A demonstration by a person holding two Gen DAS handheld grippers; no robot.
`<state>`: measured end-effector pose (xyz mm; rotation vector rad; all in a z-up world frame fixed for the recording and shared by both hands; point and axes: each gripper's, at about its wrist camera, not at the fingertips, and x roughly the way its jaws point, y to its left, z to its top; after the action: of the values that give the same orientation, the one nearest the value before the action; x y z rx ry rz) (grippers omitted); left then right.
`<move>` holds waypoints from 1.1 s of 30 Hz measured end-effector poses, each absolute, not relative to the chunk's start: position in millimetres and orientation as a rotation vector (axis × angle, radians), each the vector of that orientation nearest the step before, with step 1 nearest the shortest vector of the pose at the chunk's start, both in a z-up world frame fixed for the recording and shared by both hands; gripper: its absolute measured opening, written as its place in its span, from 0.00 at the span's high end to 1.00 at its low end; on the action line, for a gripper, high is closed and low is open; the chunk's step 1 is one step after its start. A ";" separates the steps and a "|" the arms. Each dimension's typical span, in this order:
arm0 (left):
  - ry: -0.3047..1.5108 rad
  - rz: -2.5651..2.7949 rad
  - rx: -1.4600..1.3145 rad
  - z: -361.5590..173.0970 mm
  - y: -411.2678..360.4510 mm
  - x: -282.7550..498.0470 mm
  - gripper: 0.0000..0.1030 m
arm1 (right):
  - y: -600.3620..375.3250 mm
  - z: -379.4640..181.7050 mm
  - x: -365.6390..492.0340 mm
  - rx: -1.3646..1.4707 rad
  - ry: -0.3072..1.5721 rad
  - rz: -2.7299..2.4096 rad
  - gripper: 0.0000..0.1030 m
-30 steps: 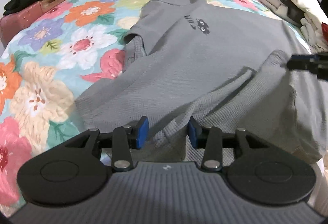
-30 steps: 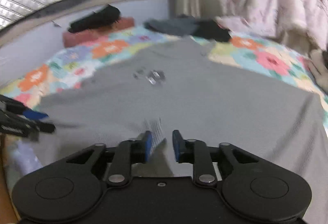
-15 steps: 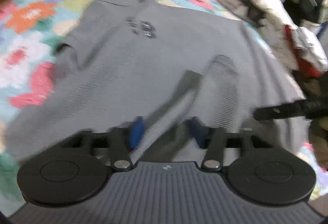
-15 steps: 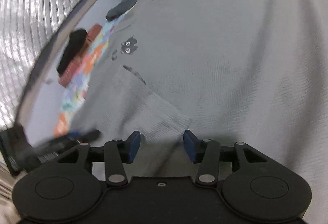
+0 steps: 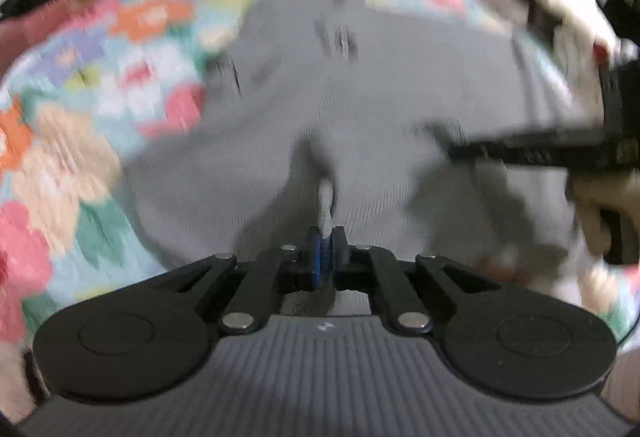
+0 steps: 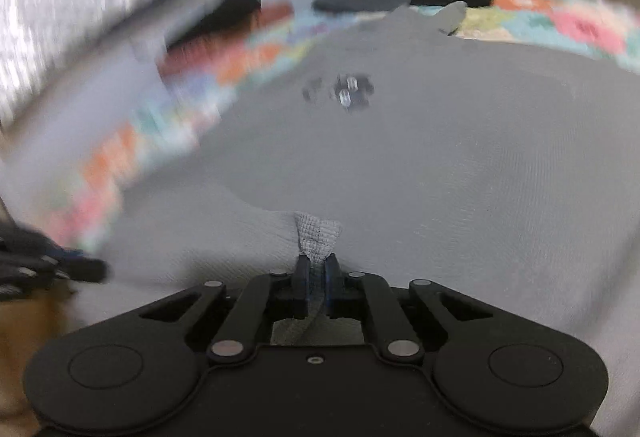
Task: Fold clothes
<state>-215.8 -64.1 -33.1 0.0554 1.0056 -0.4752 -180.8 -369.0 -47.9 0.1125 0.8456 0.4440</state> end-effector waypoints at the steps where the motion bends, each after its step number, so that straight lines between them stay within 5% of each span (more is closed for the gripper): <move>1: 1.041 -0.494 0.015 -36.0 -60.8 -216.7 0.90 | -362.8 -48.9 -180.5 0.065 0.848 0.435 0.88; 5: 1.035 -0.513 -0.050 -24.2 -43.2 -222.5 0.76 | -365.0 -42.0 -186.0 0.049 0.821 0.421 0.86; 8: 0.969 -0.440 0.013 -9.2 -29.9 -221.1 0.61 | -374.8 -38.3 -183.6 0.038 0.825 0.356 0.69; 13: 0.938 -0.434 -0.043 5.4 -13.5 -212.1 0.60 | -420.0 -22.6 -210.2 0.124 0.876 0.317 0.55; 20: 0.944 -0.600 0.097 -10.0 -64.6 -197.0 0.42 | -510.7 -16.2 -328.8 0.372 0.912 -0.078 0.54; 27: 1.110 -0.566 0.039 -59.6 -78.0 -168.9 0.41 | -536.3 -37.2 -430.4 0.496 0.963 -0.468 0.50; 31: 1.091 -0.554 -0.030 -59.5 -72.5 -165.5 0.38 | -540.9 -53.8 -440.9 0.683 0.797 -0.548 0.47; 33: 1.054 -0.548 -0.057 -56.7 -73.2 -165.0 0.33 | -549.8 -60.8 -434.4 0.759 0.711 -0.560 0.38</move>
<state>-165.0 -73.2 -56.7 -0.0568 1.0541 -0.5477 -434.4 -549.8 -60.8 0.7586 0.7113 -0.5597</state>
